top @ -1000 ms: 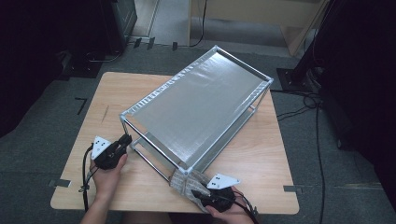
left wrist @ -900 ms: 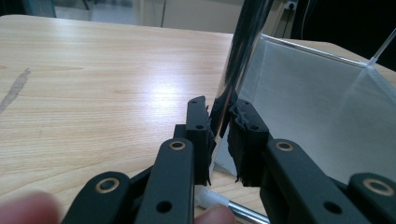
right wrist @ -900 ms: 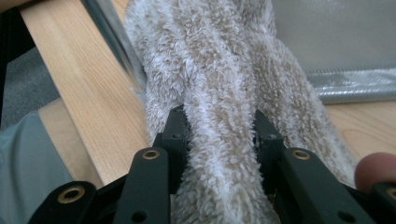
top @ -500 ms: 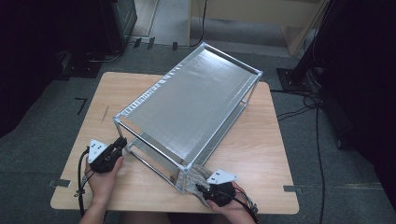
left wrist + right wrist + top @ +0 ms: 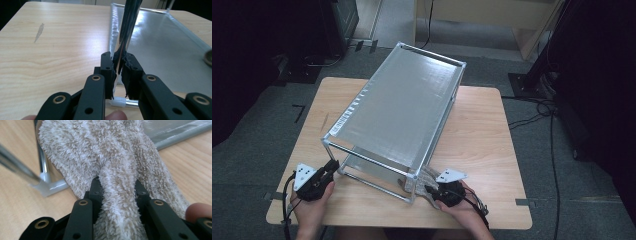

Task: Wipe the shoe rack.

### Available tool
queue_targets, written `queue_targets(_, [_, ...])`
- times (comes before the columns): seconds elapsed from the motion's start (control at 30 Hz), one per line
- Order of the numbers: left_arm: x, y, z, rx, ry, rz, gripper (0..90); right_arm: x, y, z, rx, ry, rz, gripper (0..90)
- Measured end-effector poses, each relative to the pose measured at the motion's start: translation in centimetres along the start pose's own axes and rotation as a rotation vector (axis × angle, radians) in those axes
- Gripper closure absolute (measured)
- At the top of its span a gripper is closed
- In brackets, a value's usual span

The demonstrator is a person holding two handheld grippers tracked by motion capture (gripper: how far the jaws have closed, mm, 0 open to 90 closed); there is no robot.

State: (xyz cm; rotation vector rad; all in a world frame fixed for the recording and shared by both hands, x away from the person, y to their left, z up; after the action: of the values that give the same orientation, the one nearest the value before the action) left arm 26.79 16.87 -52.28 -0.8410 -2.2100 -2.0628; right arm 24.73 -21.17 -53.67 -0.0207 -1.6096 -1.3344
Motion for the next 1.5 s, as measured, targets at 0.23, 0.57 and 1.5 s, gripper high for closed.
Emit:
queue_targets(0.23, [1.4,-0.7,-0.4,0.011,-0.012,0.008,79.9,-0.7,0.8,-1.4,-0.017,0.023,0.004,69.0])
queue_targets(0.57, [2.1,-1.7,-1.7,-0.005,-0.090,0.062,79.1,-1.4,1.7,-3.5,-0.064,-0.037,-0.030,68.9])
queue_targets(1.5, [2.6,-0.6,-9.0,-0.002,-0.351,0.009,77.0,10.3,-5.0,-2.9,-0.371,-0.303,-0.260,66.1])
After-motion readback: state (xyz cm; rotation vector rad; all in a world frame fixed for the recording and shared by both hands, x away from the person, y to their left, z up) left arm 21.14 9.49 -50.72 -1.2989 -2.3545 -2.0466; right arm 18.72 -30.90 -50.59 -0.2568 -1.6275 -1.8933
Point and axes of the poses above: each handheld gripper's, and its own axes: x roughly backward along the jaws, y roughly out of its top, z roughly to its left, the point moved 4 cm from there along -x, roughly forward along the jaws, and after that the axes turned 1 degree about -z, right-handed, at the moved point
